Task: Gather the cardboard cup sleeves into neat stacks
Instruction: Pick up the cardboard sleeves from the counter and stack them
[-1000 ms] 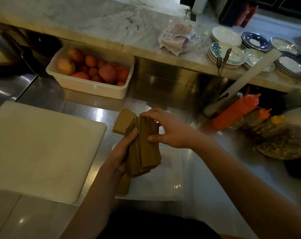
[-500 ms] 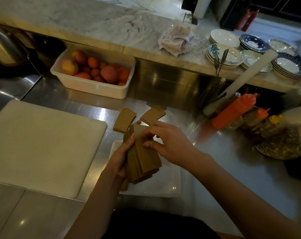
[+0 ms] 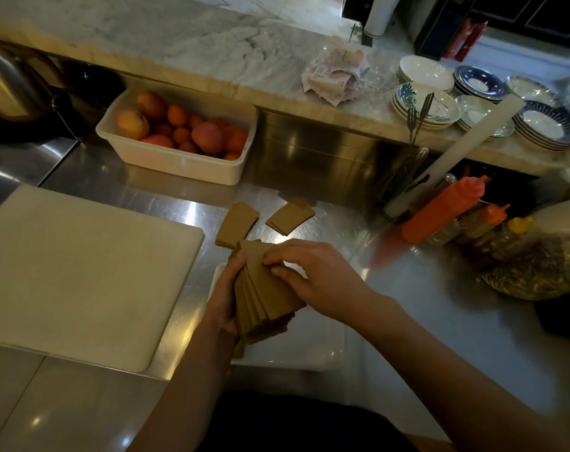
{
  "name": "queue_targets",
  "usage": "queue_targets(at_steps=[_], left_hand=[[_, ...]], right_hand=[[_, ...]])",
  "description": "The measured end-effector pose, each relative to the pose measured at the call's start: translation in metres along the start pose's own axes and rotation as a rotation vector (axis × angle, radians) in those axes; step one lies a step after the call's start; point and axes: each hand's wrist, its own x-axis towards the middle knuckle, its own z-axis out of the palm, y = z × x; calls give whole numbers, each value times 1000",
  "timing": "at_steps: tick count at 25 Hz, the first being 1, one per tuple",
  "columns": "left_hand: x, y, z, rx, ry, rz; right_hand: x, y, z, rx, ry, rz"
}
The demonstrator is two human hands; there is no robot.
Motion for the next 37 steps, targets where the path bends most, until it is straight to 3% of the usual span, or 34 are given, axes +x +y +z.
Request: queue_targets(at_steps=[8, 11, 14, 18, 21, 23, 28, 31, 34, 37], left_hand=[[12, 3, -16, -174, -235, 52], [17, 10, -19, -213, -312, 51], [31, 17, -32, -234, -358, -57], [61, 26, -51, -308, -562, -119], [77, 33, -58, -325, -705, -262], [85, 39, -61, -360, -750, -293], [102, 57, -71, -375, -791, -291], [99, 71, -71, -344, -667, -240], [93, 76, -73, -310, -429, -201], [99, 81, -78, -309, -403, -163]], right_hand=[[14, -9, 11, 67, 147, -38], [22, -10, 11, 142, 274, -33], [36, -9, 11, 209, 320, 5], [60, -8, 9, 213, 347, 47], [76, -1, 1, 225, 461, 78], [88, 17, 1, 220, 498, 183], [112, 96, 28, 177, 367, 567], [129, 135, 46, 150, 224, 717], [149, 164, 55, 17, 71, 812], [170, 183, 59, -96, -43, 923]])
